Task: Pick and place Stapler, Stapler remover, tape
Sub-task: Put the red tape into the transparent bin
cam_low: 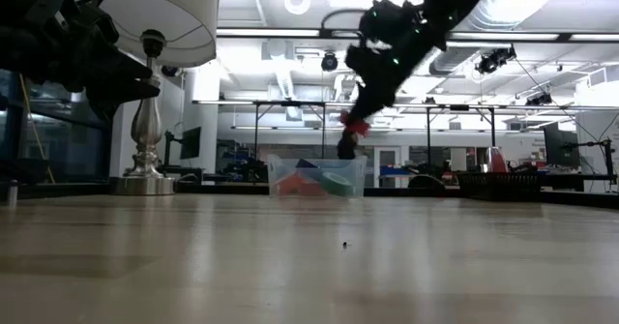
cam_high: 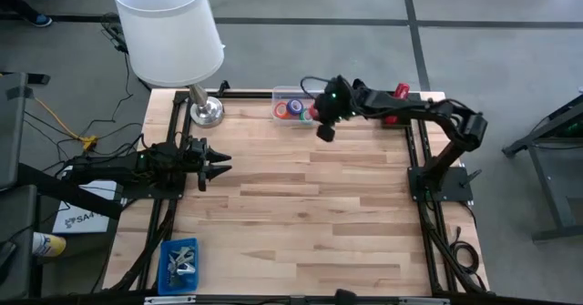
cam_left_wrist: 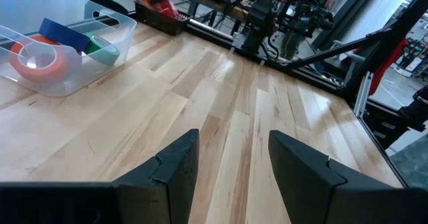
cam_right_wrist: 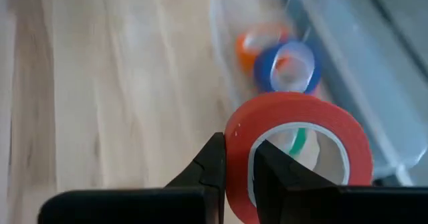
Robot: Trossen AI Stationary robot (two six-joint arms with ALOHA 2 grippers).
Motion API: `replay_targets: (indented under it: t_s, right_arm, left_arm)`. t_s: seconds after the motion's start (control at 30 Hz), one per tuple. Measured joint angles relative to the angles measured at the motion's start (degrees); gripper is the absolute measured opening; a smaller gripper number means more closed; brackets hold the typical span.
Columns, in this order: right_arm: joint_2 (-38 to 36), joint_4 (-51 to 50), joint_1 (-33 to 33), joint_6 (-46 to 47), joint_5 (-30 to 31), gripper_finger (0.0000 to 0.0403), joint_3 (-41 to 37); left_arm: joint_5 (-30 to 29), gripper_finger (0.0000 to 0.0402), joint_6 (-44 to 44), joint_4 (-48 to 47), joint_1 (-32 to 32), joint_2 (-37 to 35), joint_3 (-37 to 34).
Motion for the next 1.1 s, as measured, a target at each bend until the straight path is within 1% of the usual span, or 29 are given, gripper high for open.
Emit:
replay_targets:
  t_s: [0.13,0.23,0.33,0.53,0.7,0.8,0.93,1.03,1.1]
  right_arm:
    - [1.9,5.52,-0.62,1.04,0.28,0.0033,3.32]
    - [4.7,8.97,-1.36,5.73,-0.08,0.0033,5.14]
    - [8.48,10.4,-2.15,12.75,-0.38,0.0035,7.25]
    - [15.87,10.18,-4.28,31.1,-1.11,0.0036,11.3]
    - [18.6,10.21,-6.38,43.52,-0.94,0.0039,12.25]
    - [18.74,8.93,-7.66,46.04,-0.64,0.004,12.2]
    - [18.74,8.88,-8.81,46.26,-1.03,0.0041,12.2]
    - [18.74,8.81,-9.25,46.26,-3.3,0.0058,12.2]
    - [18.74,8.63,-9.26,46.26,-3.38,0.0074,12.2]
  left_arm:
    - [0.01,0.0177,0.0,0.0,0.0,0.0,0.0]
    - [0.01,0.0177,0.0,0.0,0.0,0.0,0.0]
    - [0.02,0.0177,0.0,0.0,0.0,0.0,0.0]
    - [0.02,0.0177,-0.02,0.0,-0.01,0.0,0.0]
    - [0.02,0.0177,-0.02,0.0,0.0,0.0,-0.02]
    - [0.01,0.0177,-0.01,0.0,0.0,0.0,-0.02]
    - [-0.02,0.0177,0.0,0.0,0.0,0.0,-0.02]
    - [-0.02,0.0177,-0.01,0.0,-0.01,0.0,-0.02]
    - [-0.02,0.0177,-0.01,0.0,0.0,0.0,-0.02]
